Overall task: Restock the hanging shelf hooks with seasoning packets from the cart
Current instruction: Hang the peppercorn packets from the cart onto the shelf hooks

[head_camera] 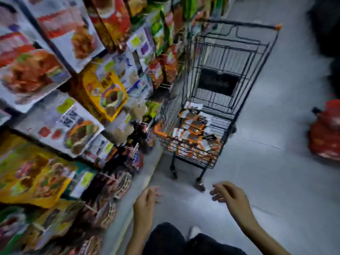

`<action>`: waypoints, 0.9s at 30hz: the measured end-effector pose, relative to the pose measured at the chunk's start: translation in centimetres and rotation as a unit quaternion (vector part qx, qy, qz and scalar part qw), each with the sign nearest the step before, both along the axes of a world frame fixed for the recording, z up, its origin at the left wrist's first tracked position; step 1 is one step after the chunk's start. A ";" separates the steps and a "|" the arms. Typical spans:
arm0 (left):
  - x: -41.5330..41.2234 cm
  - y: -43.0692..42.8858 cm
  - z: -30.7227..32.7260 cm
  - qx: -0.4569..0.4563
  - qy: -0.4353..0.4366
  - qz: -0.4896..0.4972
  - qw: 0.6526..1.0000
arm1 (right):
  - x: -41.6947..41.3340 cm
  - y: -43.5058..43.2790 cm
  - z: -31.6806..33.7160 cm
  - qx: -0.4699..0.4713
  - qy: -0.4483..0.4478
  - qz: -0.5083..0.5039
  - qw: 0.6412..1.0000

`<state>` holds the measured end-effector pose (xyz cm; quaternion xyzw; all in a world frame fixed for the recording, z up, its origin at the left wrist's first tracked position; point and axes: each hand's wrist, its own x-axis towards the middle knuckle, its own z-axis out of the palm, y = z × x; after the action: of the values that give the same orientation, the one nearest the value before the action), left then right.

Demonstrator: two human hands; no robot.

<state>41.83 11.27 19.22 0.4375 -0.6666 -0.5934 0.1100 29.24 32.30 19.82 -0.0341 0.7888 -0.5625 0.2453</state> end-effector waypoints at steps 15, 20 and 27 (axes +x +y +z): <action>-28.3 -9.6 -2.7 -0.084 -0.033 -0.283 0.955 | -18.9 -7.1 -3.2 0.035 0.001 -0.191 0.981; -36.3 -14.0 -3.5 -0.194 -0.059 -0.340 0.918 | -24.8 -9.6 -5.8 0.039 -0.038 -0.241 0.969; -45.2 -20.2 -7.0 -0.387 -0.104 -0.252 0.881 | -33.0 -13.3 -14.5 0.094 -0.116 -0.228 0.962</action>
<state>-3.33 -8.91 12.26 0.2367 -0.9384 -0.2473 0.0472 -3.80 18.97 5.32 0.2350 0.7913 -0.5269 0.2023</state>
